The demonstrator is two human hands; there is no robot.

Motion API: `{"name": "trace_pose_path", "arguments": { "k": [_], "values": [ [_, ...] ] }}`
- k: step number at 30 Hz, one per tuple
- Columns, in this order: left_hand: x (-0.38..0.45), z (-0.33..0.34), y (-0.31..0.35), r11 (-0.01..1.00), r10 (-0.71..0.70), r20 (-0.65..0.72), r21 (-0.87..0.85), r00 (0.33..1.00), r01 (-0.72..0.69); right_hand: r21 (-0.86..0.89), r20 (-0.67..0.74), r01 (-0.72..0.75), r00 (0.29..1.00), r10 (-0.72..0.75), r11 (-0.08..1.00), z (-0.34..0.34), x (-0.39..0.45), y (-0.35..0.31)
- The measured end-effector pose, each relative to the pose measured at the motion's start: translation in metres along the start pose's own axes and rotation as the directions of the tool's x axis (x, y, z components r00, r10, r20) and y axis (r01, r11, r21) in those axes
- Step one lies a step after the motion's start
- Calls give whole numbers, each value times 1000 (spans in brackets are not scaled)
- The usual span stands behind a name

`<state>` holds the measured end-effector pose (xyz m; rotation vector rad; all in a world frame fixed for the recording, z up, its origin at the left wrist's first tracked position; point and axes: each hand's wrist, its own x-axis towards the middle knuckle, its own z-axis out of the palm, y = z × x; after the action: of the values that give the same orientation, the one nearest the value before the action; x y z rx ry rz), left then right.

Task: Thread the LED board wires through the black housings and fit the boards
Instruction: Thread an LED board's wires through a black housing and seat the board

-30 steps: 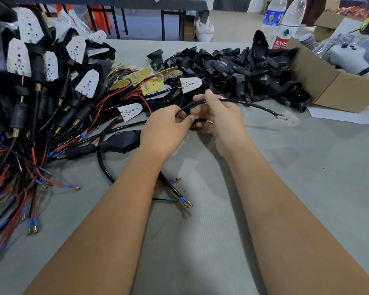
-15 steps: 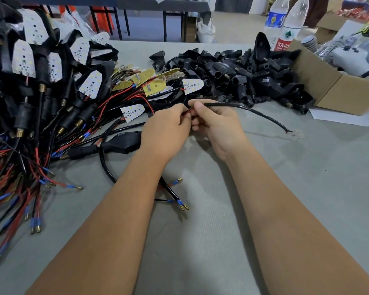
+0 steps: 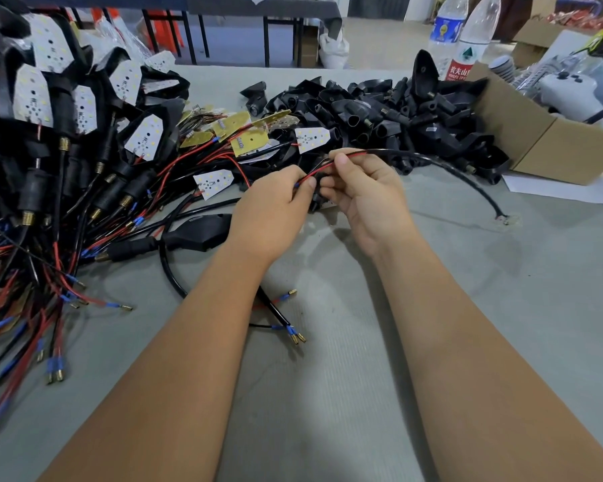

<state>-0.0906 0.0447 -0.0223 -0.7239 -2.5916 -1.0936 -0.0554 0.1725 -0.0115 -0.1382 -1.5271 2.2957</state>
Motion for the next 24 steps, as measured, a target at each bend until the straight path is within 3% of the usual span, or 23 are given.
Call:
{"name": "trace_pose_path", "arguments": {
  "k": [4, 8, 18, 24],
  "values": [
    [-1, 0, 2, 1000, 14, 12, 10, 1000, -14, 107, -22, 22, 1000, -20, 994, -2, 1, 1],
    [-1, -1, 3, 994, 18, -22, -112, 1000, -21, 189, -69, 47, 997, -35, 981, -4, 4, 1],
    [-2, -2, 2, 977, -69, 15, -203, 998, 70, 73, 6, 67, 998, -68, 995, -8, 4, -1],
    [1, -1, 1, 964, -132, -60, -240, 989, 115, 75, 3, 90, 996, -91, 993, -7, 4, -1]
  ]
}}
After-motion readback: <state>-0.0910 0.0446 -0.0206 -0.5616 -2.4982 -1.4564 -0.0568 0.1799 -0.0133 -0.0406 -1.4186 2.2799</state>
